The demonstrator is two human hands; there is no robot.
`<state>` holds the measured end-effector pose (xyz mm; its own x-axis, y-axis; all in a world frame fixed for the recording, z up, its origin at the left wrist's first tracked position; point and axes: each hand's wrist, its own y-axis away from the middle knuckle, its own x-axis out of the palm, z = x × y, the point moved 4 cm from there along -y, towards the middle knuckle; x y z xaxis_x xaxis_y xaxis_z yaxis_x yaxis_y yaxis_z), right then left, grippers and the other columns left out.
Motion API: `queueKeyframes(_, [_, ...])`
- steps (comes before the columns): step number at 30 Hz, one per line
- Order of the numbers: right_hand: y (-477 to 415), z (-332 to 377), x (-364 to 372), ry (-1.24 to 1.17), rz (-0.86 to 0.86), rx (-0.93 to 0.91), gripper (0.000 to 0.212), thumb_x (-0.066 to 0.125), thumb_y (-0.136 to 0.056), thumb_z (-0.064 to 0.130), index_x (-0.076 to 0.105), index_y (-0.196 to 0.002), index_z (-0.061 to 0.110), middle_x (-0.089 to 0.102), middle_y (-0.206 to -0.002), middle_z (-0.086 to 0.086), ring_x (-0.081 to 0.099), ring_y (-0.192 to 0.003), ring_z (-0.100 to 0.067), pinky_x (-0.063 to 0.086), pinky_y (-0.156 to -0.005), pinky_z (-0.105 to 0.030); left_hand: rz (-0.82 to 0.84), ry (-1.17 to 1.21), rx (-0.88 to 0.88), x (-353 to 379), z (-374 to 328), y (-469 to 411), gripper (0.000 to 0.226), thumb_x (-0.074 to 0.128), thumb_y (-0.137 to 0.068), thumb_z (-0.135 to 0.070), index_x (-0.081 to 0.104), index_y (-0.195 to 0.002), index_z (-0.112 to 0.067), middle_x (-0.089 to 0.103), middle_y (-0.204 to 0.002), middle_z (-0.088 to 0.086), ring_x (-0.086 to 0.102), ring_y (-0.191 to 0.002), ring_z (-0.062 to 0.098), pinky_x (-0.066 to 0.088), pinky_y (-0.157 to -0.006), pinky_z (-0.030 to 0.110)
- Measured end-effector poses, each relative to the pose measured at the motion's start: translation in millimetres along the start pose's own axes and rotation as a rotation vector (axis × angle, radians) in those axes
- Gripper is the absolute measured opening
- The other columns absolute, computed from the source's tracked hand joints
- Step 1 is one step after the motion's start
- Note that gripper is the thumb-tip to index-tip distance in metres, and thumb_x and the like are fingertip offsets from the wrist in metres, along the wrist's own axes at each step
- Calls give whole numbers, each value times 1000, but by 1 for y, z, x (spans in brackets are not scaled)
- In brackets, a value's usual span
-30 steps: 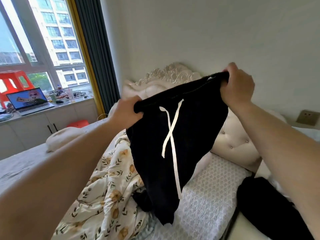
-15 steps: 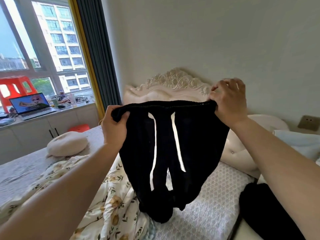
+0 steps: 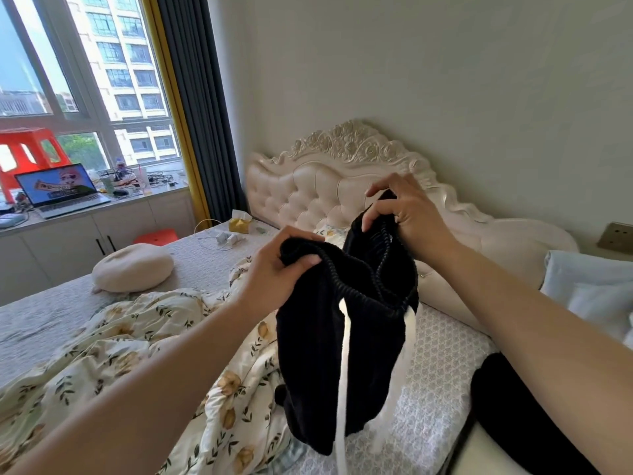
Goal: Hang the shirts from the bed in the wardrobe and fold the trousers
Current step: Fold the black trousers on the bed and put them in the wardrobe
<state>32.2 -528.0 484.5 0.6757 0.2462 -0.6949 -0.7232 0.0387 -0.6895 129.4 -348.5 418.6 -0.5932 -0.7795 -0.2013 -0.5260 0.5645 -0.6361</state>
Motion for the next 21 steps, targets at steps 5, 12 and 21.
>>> queueKeyframes(5, [3,21,17,-300,173,70,28,70,-79,5,69,-71,32,52,-105,6,48,-109,-22,35,-100,-35,92,192,-111,19,6,-6,20,75,-72,-8,60,-83,-17,60,-125,-2,60,-112,9,48,-87,22])
queueKeyframes(12, [14,20,30,-346,178,113,26,71,-78,3,69,-76,29,48,-105,16,43,-112,-16,33,-100,-28,242,333,-332,29,18,-9,18,74,-70,-19,66,-67,-35,46,-144,1,54,-121,13,46,-92,30])
queueKeyframes(21, [25,-6,46,-364,204,303,35,71,-80,15,57,-111,18,45,-125,-7,41,-120,-14,32,-104,-26,482,437,-437,44,30,4,16,61,-82,-1,62,-95,-10,70,-82,-11,68,-82,8,52,-72,20])
